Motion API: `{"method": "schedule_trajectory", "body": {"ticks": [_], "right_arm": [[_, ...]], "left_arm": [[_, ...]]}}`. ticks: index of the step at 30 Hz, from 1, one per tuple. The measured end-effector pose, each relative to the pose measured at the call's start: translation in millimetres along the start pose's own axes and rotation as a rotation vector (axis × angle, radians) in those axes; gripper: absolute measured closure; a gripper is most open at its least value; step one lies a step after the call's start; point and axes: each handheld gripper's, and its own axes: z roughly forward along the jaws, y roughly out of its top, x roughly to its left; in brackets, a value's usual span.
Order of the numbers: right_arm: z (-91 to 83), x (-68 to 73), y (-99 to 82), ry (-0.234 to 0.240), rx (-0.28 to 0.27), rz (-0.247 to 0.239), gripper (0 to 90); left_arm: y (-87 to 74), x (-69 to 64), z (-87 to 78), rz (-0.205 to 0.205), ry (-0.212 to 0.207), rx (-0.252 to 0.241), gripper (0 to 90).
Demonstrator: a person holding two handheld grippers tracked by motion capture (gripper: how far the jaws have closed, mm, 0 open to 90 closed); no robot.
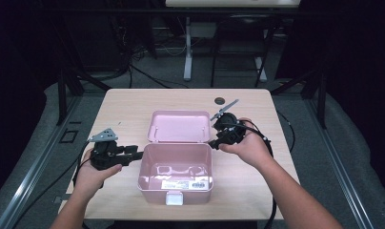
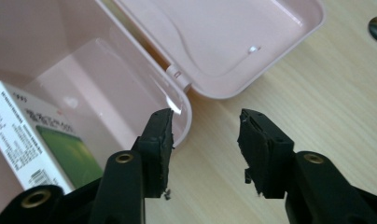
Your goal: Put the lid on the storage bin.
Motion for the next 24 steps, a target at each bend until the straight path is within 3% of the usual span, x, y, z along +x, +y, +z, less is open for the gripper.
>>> {"method": "schedule_trajectory", "body": {"ticks": [4, 11, 18, 24], "right_arm": [[1.3, -1.2, 0.9, 0.005, -0.053, 0.025, 57.4], [12.5, -2.6, 1.1, 0.009, -0.052, 0.039, 58.4], [20.1, -11.0, 2.4, -0.005, -0.125, 0.105, 60.0], [32.6, -21.8, 6.3, -0.009, -0.105, 0.139, 60.9]], "left_arm": [[-1.0, -0.3, 2.5, -0.001, 0.002, 0.007, 60.2], [-4.0, 0.4, 8.0, -0.007, 0.017, 0.021, 65.3], [-6.0, -2.2, 13.0, -0.004, -0.002, 0.024, 71.1], [-6.4, -1.9, 12.6, -0.01, -0.007, 0.024, 71.3]]}}
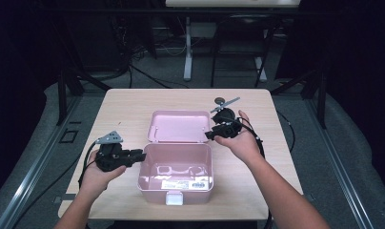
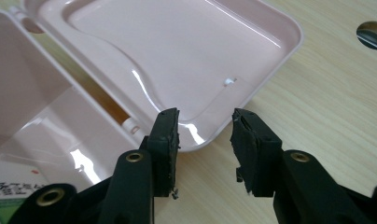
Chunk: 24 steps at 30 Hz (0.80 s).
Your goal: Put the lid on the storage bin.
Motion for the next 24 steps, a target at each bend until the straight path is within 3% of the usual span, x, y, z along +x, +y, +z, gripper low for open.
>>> {"method": "schedule_trajectory", "body": {"ticks": [3, 10, 17, 24], "right_arm": [[6.1, -4.5, 2.2, -0.019, -0.001, 0.006, 61.3], [17.6, -13.2, 7.3, -0.022, -0.036, 0.079, 61.3], [28.0, -19.1, 12.4, -0.07, -0.086, 0.166, 61.9], [38.4, -22.4, 14.1, -0.107, -0.089, 0.208, 64.7]], "left_arm": [[-0.2, -0.1, 0.3, 0.004, 0.002, -0.003, 71.3], [-0.3, -0.4, 0.3, 0.007, 0.004, -0.004, 71.4], [-0.2, -0.8, 0.3, 0.01, 0.007, -0.002, 71.4], [-0.1, -1.0, 0.3, 0.009, 0.008, -0.002, 71.4]]}}
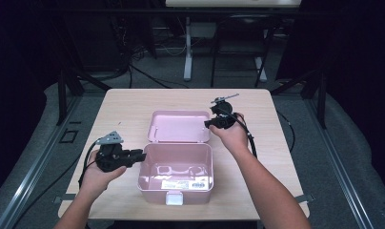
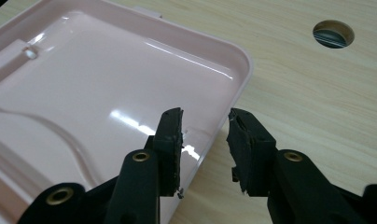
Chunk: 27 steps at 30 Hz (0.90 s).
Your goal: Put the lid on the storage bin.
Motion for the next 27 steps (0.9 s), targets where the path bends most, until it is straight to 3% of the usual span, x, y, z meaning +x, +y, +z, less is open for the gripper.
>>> {"method": "schedule_trajectory", "body": {"ticks": [6, 13, 27], "right_arm": [[10.1, -6.7, 2.3, -0.024, -0.006, 0.047, 64.9], [20.6, -8.2, 3.0, -0.056, -0.014, 0.053, 69.8], [40.7, -8.7, 4.4, -0.044, 0.026, 0.097, 67.7]], "left_arm": [[0.0, -0.2, 0.0, 0.0, 0.001, 0.0, 71.4], [0.0, 0.4, 0.1, 0.001, -0.003, -0.001, 71.4], [0.0, -0.3, 0.0, 0.0, 0.002, 0.0, 71.4]]}}
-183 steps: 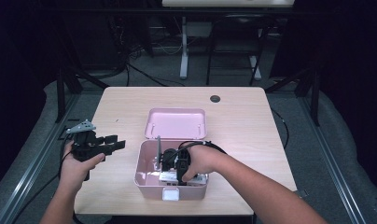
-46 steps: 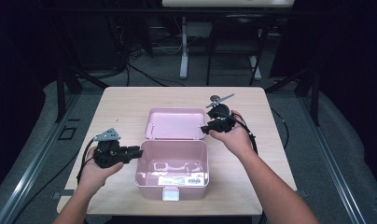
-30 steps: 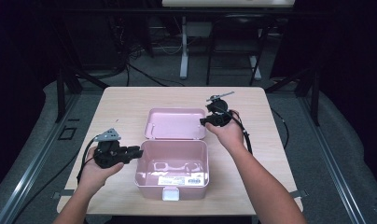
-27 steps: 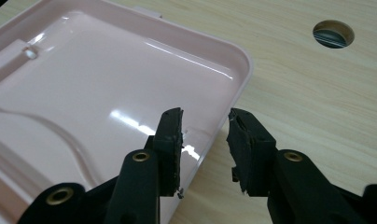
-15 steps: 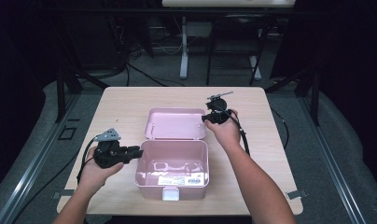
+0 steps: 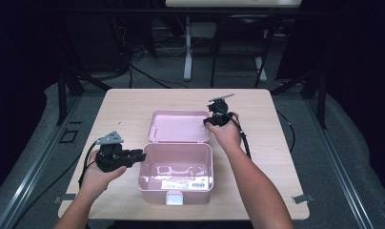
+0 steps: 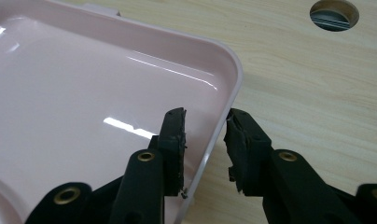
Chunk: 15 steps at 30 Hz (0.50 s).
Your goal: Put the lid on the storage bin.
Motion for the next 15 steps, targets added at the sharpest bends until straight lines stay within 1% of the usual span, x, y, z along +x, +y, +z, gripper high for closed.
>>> {"method": "schedule_trajectory", "body": {"ticks": [3, 8, 11, 15], "right_arm": [[3.7, 0.7, 0.3, -0.009, 0.002, -0.002, 67.5], [4.9, -0.7, 1.6, -0.012, -0.003, 0.033, 70.6], [5.3, -0.4, 1.8, -0.03, -0.003, 0.045, 74.3], [4.5, 0.1, 2.2, -0.036, -0.006, 0.056, 75.5]], "left_arm": [[0.1, 0.0, -0.2, 0.002, -0.001, 0.001, 71.5], [-0.1, 0.1, 0.0, 0.003, 0.0, -0.001, 71.5], [0.2, 0.0, -0.2, 0.002, 0.0, 0.002, 71.6], [0.2, -0.1, -0.2, 0.002, 0.0, 0.003, 71.5]]}}
